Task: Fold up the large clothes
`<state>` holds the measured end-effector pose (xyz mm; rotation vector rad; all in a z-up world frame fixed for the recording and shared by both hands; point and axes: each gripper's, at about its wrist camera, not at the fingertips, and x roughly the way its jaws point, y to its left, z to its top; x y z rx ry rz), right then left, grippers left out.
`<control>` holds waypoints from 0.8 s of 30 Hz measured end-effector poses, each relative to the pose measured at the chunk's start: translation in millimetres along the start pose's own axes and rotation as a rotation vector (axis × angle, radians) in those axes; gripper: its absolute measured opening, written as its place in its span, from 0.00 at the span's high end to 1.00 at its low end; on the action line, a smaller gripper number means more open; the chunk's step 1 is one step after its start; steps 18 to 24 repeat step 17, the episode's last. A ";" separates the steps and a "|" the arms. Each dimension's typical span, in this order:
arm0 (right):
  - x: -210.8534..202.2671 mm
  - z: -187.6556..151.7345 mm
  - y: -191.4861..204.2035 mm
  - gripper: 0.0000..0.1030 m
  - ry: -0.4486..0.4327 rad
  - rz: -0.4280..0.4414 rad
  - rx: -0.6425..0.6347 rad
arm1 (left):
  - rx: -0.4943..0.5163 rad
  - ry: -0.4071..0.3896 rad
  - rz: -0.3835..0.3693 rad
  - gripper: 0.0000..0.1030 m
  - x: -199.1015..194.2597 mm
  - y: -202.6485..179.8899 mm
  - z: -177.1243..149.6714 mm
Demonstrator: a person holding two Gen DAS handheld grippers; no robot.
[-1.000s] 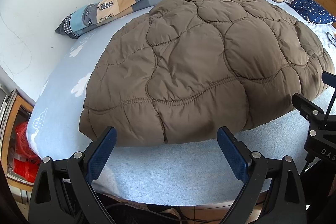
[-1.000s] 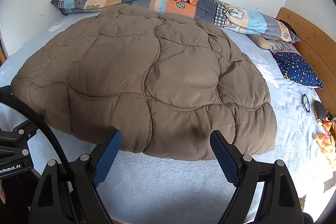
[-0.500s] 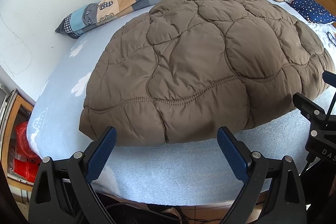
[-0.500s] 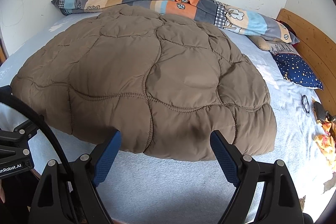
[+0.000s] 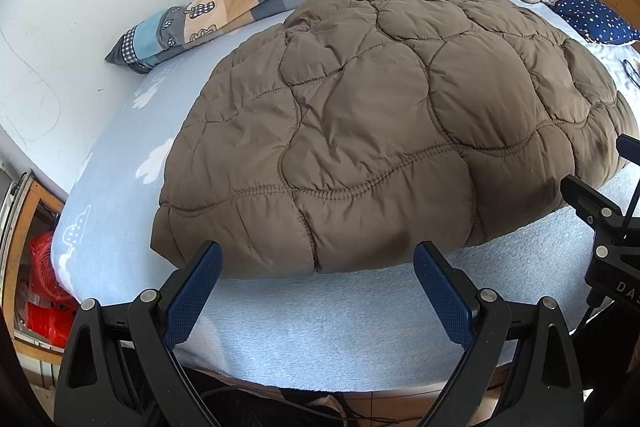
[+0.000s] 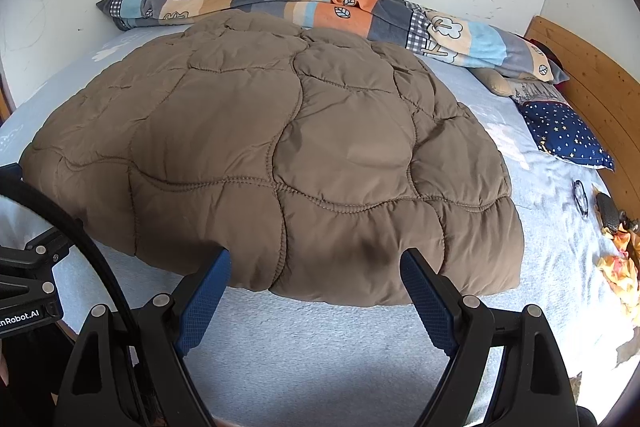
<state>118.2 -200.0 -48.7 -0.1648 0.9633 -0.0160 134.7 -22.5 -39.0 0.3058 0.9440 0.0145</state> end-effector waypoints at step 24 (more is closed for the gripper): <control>-5.6 0.1 -3.8 0.13 -0.019 0.016 0.014 | 0.022 -0.004 0.029 0.07 -4.3 -5.3 -3.2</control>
